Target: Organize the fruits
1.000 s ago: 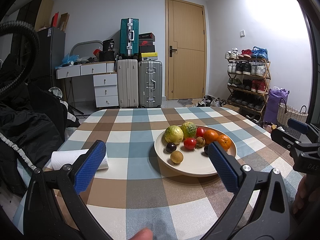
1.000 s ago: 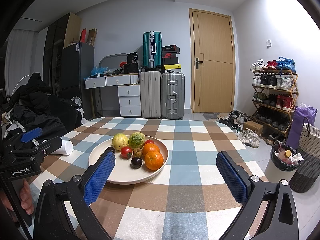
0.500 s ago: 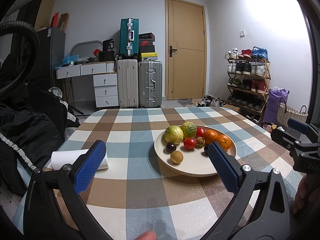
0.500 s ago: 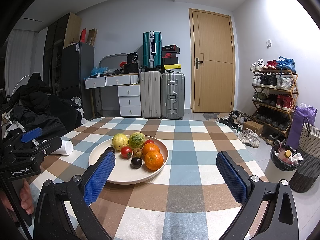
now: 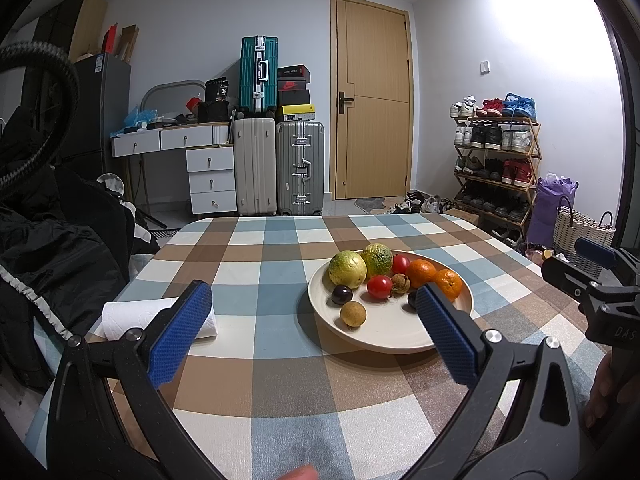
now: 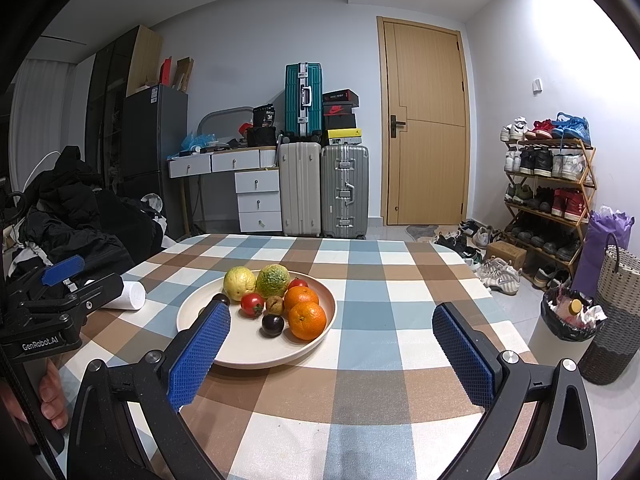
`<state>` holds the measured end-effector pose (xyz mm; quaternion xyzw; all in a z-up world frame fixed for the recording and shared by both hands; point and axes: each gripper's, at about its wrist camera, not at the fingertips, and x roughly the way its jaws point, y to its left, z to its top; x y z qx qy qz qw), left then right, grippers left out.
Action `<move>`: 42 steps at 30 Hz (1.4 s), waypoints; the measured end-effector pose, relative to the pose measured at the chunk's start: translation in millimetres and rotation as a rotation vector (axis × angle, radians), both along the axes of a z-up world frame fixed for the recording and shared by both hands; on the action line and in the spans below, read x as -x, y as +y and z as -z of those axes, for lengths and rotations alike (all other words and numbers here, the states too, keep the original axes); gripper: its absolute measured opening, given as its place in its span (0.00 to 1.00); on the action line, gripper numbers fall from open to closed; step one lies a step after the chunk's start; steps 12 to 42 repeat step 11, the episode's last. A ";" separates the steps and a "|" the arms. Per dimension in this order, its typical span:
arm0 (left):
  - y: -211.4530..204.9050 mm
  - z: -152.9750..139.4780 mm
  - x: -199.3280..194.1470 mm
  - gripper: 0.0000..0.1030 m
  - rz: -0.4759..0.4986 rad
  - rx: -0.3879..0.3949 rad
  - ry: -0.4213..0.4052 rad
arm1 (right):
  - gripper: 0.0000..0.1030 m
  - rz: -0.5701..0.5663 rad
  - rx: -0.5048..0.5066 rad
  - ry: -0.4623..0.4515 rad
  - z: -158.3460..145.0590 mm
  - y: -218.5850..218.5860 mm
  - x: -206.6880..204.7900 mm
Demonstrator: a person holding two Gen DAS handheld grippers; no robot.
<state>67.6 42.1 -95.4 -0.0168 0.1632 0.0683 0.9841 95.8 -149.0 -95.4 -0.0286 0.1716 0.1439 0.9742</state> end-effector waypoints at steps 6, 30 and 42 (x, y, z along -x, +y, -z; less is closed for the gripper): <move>-0.3 2.0 -1.9 0.99 0.005 -0.001 -0.001 | 1.00 0.000 0.000 0.000 0.1 -0.1 -0.1; -1.4 3.3 -4.8 0.99 0.012 0.003 0.001 | 1.00 0.000 0.000 0.000 0.0 -0.2 -0.1; -1.4 3.3 -4.8 0.99 0.012 0.003 0.001 | 1.00 0.000 0.000 0.000 0.0 -0.2 -0.1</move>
